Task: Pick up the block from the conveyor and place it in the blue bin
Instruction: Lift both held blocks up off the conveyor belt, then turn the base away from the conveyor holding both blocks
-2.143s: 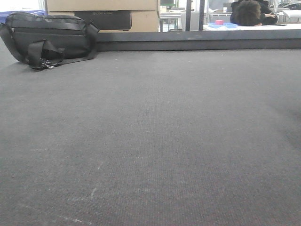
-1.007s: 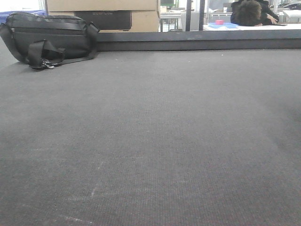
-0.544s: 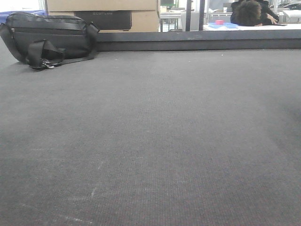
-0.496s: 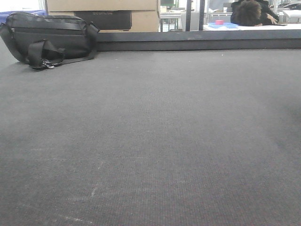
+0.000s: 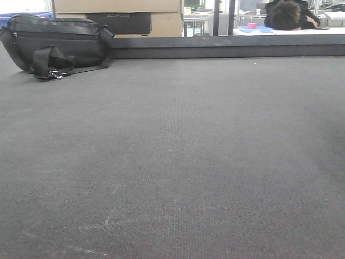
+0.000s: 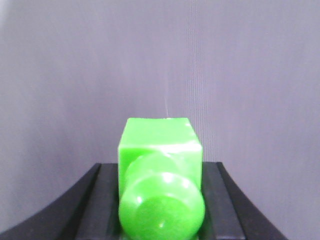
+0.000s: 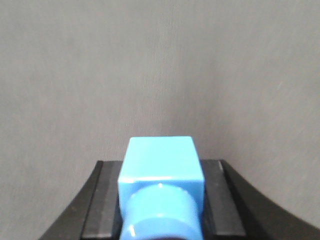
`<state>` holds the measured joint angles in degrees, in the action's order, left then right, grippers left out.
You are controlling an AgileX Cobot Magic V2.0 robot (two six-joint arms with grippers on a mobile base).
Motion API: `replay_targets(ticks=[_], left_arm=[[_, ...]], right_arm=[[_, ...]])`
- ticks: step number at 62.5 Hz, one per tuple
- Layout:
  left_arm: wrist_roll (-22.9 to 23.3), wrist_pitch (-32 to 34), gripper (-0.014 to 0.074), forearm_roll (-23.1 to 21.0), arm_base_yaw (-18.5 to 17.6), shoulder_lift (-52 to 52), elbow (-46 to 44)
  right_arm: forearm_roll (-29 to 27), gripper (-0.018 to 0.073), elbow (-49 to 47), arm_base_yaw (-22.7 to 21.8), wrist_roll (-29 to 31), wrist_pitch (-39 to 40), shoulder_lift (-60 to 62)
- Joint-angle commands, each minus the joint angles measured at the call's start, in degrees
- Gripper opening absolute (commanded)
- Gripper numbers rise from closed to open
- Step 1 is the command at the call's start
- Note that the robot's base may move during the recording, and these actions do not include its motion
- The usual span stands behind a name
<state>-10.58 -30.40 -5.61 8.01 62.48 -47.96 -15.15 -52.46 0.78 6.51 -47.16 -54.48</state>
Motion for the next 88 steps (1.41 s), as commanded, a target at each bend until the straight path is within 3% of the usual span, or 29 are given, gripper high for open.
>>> replay_targets(ticks=[1,6,17,25,43,57,88], left_arm=[[0.3,9.8,-0.0111,-2.4,-0.3,-7.6,6.0],[0.3,13.6,-0.0111,-4.8,-0.3,-13.8,10.4],[0.3,16.3,-0.0111,-5.2,-0.4,-25.2,18.4],[0.3,16.4,-0.0111,-5.2,-1.6,-31.9,19.7],[0.3,18.1,-0.0111,-5.2,-8.8,-41.4,19.7],[0.3,18.1,-0.0111,-5.2,-8.8,-44.6,19.7],[0.3,18.1,-0.0111,-5.2,-8.8,-44.8,19.7]], right_arm=[[-0.1,-0.0162,5.3,0.0,1.8,7.6,6.4],[-0.1,-0.0162,11.2,0.0,2.0,13.8,12.0],[-0.1,-0.0162,22.5,0.0,2.0,29.6,22.6],[-0.1,-0.0162,24.9,0.0,2.0,34.3,27.5],[-0.1,-0.0162,24.6,0.0,2.0,33.9,35.4],[3.9,-0.0162,18.7,0.0,2.0,25.9,37.8],[4.0,-0.0162,18.4,0.0,2.0,26.1,37.8]])
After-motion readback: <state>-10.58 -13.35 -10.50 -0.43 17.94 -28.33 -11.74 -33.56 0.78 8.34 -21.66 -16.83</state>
